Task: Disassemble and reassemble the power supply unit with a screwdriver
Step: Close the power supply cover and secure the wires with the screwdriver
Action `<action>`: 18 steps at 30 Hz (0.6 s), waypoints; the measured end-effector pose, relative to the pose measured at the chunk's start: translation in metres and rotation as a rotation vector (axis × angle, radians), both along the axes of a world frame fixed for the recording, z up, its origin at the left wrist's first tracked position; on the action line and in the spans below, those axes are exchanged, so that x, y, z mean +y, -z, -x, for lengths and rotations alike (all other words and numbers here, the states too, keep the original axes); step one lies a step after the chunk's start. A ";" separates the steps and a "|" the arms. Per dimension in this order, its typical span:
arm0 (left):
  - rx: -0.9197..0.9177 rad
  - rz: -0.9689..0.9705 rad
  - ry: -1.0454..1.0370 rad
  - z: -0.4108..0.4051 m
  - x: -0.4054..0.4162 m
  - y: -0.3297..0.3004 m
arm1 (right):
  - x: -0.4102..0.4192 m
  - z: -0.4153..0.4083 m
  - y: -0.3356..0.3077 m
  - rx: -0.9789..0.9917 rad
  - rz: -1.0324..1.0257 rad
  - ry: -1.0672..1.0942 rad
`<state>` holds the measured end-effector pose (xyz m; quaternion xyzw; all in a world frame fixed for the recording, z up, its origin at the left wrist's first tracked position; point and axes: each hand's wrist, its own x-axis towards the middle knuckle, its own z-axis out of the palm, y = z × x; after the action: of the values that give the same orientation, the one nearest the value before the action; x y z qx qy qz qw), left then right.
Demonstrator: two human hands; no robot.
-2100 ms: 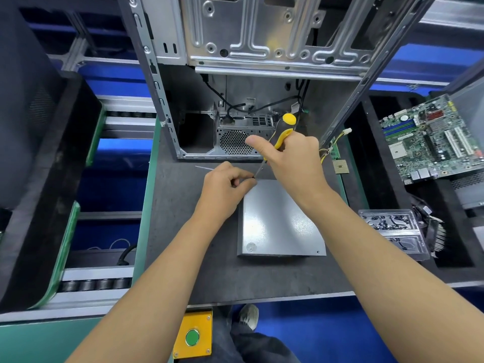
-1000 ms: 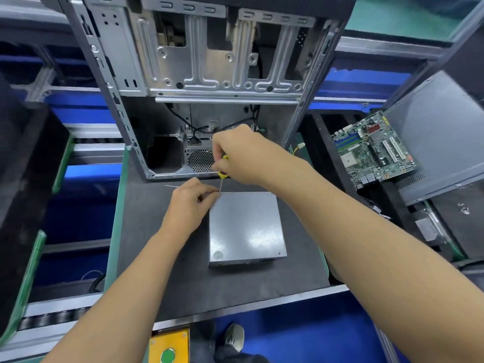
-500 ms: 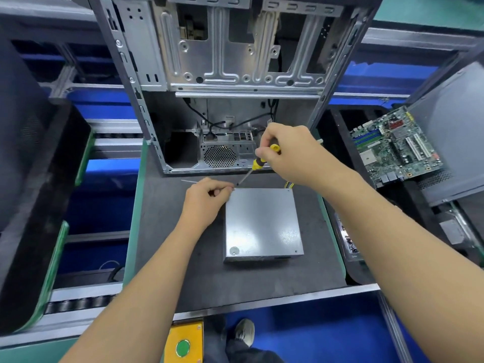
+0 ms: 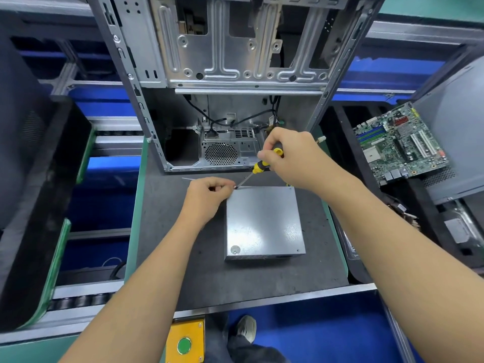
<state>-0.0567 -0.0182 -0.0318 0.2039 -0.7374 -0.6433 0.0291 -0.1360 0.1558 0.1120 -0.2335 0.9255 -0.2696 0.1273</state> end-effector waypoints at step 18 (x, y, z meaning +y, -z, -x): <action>-0.034 -0.035 -0.013 0.004 0.001 -0.002 | 0.010 -0.001 0.006 -0.057 0.087 0.112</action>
<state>-0.0610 -0.0174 -0.0300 0.2202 -0.7251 -0.6522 0.0170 -0.1348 0.1654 0.1056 -0.1789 0.9205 -0.3230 0.1278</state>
